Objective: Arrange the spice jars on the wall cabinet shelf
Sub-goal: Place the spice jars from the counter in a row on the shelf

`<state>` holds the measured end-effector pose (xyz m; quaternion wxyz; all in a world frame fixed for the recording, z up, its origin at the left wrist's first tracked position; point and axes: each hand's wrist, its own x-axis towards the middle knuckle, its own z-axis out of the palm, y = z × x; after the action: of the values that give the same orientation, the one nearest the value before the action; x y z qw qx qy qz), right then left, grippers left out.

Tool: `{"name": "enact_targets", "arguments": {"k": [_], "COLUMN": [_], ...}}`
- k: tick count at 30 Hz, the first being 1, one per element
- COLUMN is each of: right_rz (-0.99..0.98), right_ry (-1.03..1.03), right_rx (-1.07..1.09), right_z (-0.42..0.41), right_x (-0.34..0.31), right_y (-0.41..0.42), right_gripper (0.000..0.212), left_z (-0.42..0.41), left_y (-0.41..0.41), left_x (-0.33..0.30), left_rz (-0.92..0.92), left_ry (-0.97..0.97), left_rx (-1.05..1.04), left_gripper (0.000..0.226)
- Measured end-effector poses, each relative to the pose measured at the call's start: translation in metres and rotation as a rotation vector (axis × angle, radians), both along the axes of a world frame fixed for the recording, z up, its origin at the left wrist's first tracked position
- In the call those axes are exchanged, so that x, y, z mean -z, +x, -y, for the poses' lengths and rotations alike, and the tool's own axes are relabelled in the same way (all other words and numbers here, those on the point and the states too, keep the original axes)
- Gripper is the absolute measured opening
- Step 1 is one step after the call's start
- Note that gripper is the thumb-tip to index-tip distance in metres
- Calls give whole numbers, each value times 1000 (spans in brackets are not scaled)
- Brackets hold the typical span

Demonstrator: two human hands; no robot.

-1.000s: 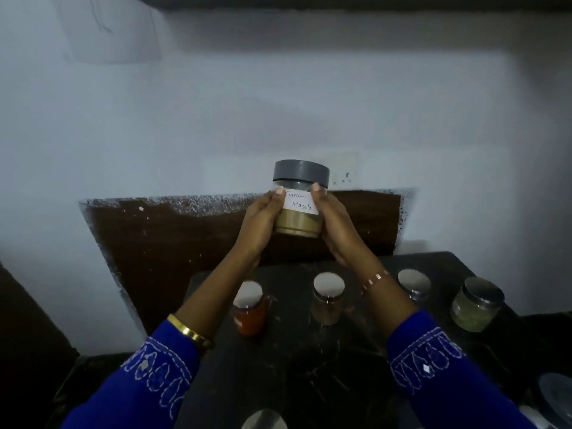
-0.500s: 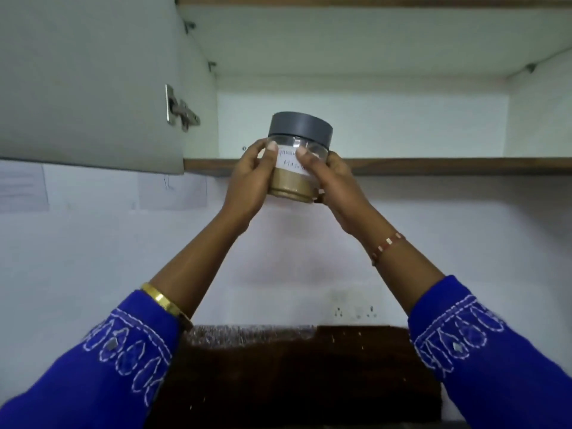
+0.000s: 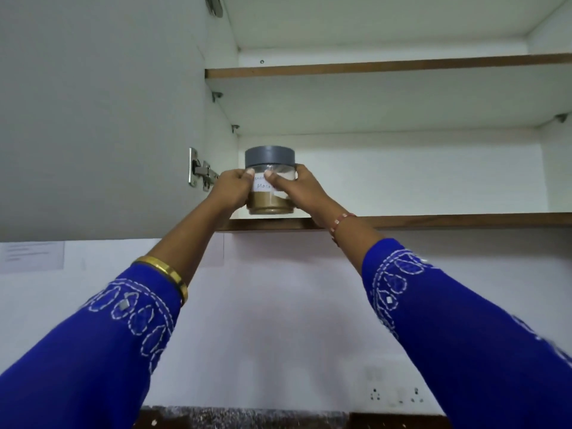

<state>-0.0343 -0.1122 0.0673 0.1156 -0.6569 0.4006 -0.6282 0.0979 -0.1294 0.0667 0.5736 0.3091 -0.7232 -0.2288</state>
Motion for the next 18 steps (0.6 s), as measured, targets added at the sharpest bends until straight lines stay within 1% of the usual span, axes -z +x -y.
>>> {"name": "enact_targets", "arguments": {"k": [5,7,10,12,14,18], "right_rz": [-117,-166,-208,-241,-299,-405], "right_ry": [43,74,162,201,236,256], "right_rx": [11,13,86,152,216,358], "right_z": [33,45,61,73,82,92], "right_x": [-1,-4,-9,-13,-16,-21], "right_y": [13,13,15,18,22,27], "right_gripper": [43,40,42,44,46,53], "left_z": [36,48,63,70,76,88], "left_y": [7,9,10,7,4,5], "left_x": [7,10,9,7,5,-4], "left_rz": [-65,-55,57,147,222,266], "left_ry": [-1,-26,-80,-112,-102,-3], "left_rx": [-88,-113,-257,-398,-484,-498], "left_gripper": [39,42,51,47,42,39]}}
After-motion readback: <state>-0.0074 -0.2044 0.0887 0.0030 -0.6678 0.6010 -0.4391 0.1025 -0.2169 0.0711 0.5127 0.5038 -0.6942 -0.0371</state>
